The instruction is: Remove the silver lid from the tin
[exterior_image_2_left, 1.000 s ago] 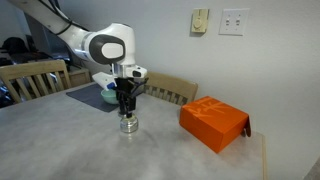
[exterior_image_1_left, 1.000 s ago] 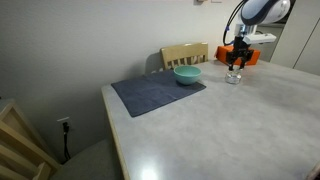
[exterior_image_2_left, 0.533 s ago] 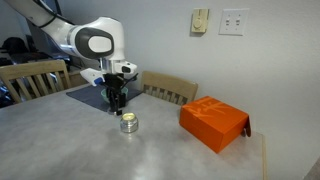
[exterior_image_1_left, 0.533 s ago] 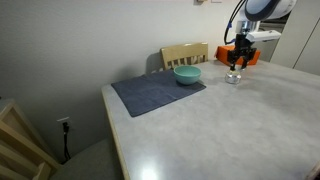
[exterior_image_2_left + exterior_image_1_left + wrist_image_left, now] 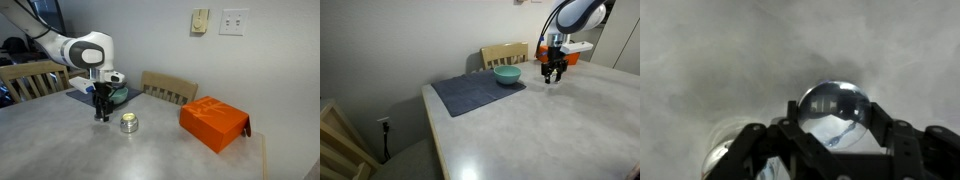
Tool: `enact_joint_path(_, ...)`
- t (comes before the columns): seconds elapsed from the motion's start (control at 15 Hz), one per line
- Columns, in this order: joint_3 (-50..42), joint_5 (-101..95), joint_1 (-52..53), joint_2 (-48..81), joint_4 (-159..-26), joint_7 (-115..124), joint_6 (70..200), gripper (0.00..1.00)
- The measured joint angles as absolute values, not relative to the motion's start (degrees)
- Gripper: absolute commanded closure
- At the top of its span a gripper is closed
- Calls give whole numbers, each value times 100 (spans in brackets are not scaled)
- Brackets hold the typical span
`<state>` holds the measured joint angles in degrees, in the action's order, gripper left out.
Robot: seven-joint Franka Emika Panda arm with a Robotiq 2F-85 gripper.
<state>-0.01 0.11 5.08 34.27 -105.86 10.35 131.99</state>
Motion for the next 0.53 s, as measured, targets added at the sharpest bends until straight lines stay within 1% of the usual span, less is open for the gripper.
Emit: enact_joint_path(0.53,23,-189,642,3945,-10178,457,13211,56)
